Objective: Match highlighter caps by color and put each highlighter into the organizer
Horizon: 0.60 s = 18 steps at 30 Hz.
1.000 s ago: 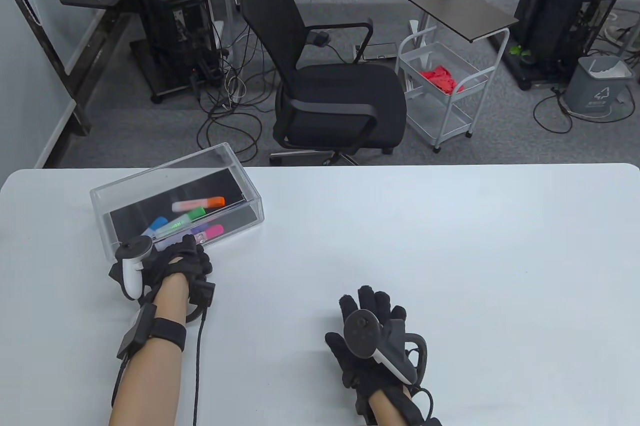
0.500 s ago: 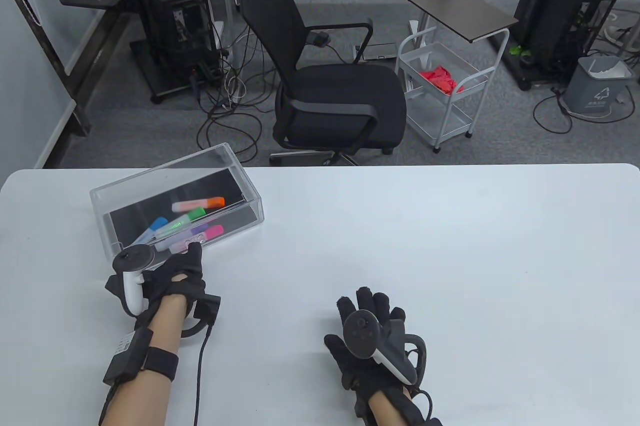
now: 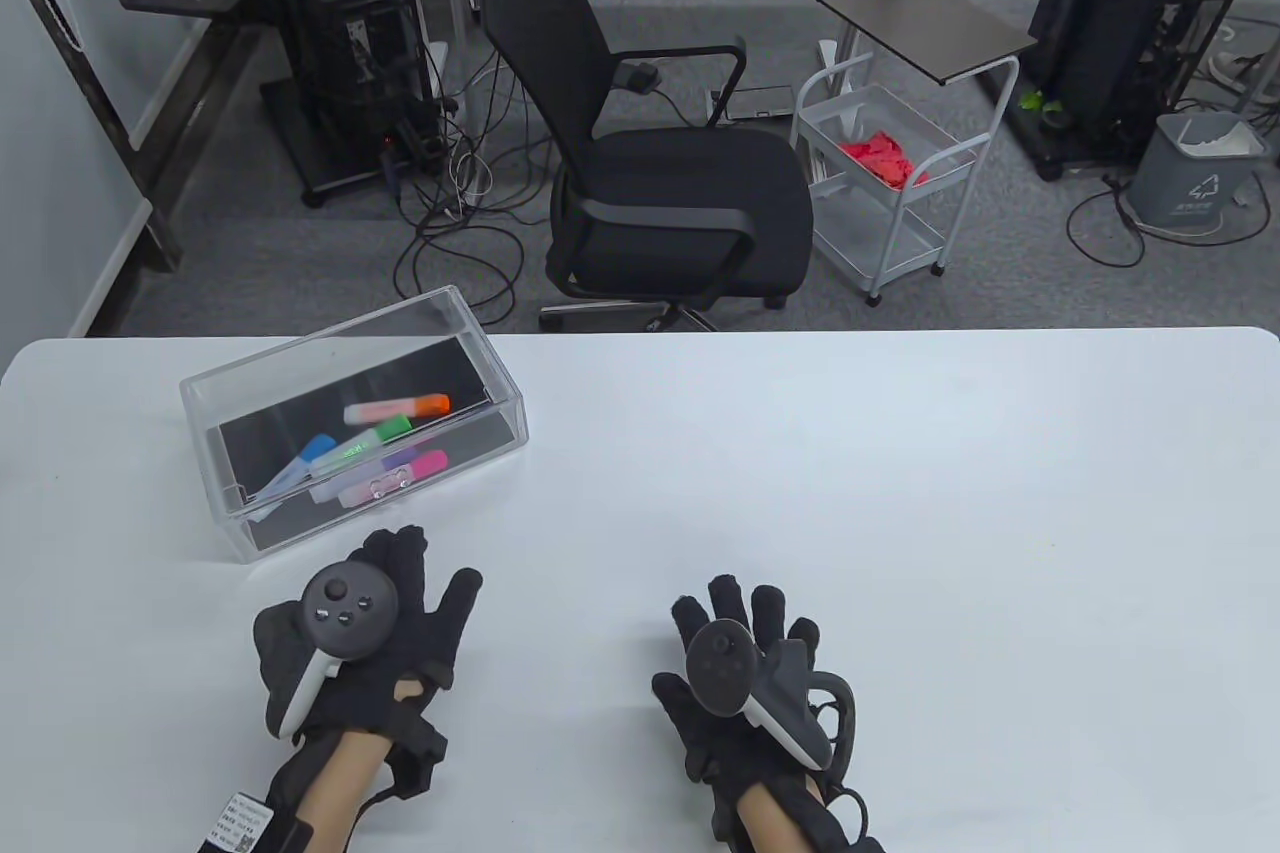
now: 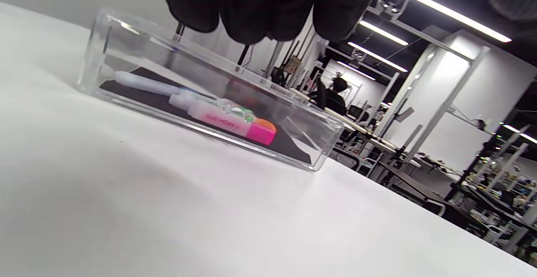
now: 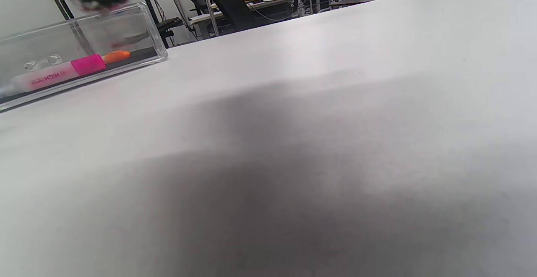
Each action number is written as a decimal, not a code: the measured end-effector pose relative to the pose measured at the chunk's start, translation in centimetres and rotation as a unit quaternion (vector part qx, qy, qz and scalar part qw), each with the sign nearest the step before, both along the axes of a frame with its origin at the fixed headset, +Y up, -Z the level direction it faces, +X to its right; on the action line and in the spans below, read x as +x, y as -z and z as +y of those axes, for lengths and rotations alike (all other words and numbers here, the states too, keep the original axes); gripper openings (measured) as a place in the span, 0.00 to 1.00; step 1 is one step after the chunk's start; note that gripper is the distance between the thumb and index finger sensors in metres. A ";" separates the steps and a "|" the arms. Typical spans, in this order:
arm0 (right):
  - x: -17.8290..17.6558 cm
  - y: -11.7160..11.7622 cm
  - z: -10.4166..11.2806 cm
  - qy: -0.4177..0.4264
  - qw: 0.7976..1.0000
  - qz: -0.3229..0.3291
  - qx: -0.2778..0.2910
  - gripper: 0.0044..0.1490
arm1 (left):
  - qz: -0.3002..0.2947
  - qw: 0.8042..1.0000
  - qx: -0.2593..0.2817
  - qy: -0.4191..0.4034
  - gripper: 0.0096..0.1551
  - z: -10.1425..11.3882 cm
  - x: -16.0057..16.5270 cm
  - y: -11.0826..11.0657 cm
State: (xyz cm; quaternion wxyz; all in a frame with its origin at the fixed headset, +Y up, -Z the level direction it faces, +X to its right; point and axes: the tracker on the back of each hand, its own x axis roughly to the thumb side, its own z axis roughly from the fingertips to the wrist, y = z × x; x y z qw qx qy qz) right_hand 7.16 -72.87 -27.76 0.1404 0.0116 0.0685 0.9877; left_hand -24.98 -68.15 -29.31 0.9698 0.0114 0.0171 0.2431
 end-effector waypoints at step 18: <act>-0.5 -0.1 -0.4 -0.027 0.999 0.015 0.010 0.50 | -0.070 0.977 -0.027 0.198 0.59 -3.1 2.2 -3.2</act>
